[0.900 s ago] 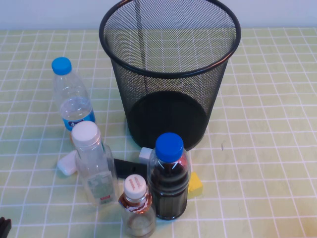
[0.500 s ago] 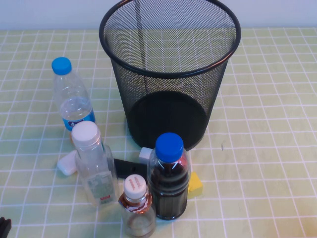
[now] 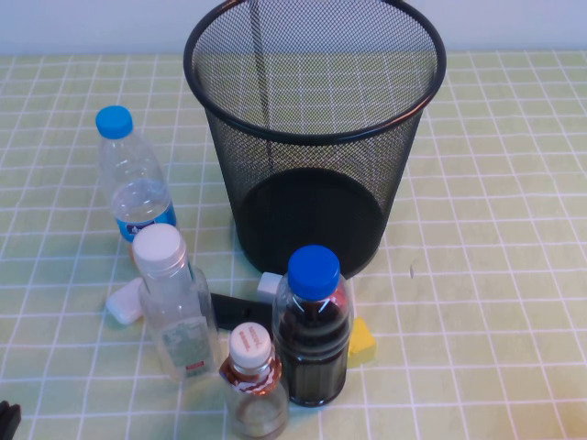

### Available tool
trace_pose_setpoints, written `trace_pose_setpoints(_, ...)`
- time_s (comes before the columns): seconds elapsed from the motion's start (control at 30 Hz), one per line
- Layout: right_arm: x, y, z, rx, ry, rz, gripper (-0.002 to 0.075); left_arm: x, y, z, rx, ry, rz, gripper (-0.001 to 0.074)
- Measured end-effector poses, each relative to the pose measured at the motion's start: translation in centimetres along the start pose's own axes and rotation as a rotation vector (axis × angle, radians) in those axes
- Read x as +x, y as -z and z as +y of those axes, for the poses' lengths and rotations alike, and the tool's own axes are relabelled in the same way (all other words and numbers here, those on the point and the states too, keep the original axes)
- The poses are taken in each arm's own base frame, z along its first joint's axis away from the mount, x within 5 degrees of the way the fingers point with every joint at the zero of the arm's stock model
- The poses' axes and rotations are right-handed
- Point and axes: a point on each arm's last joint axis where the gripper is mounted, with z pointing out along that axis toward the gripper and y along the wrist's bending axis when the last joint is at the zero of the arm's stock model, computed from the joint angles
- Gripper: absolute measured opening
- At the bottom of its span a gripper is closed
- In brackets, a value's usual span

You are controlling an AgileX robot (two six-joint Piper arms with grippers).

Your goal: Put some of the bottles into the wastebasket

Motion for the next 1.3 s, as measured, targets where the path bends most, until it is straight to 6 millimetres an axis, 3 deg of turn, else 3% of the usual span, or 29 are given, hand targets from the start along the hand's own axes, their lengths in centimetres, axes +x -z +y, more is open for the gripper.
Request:
trace_pose_setpoints(0.17,0.0,0.0,0.0,0.000,0.000,0.000,-0.0008,-0.4,0.0,0.0,-0.001,0.008,-0.044,-0.0004)
trace_pose_setpoints(0.3,0.0,0.0,0.0,0.000,0.000,0.000,-0.0008,-1.8,0.2,0.1,-0.013,0.010,-0.199,-0.0004)
trace_pose_setpoints(0.53,0.0,0.0,0.0,0.000,0.000,0.000,-0.0008,-6.3,2.6,0.5,0.004,0.166,-0.773,-0.0004)
trace_pose_setpoints(0.73,0.0,0.0,0.0,0.000,0.000,0.000,-0.0008,-8.4,5.6,0.7,0.095,0.292,-1.174,-0.0004)
trace_pose_setpoints(0.93,0.0,0.0,0.0,0.000,0.000,0.000,-0.0008,-11.9,8.2,0.7,0.138,0.268,-1.259,-0.0005)
trace_pose_setpoints(1.3,0.0,0.0,0.0,0.000,0.000,0.000,-0.0008,-20.4,16.6,1.9,0.068,0.235,-1.202,-0.0004)
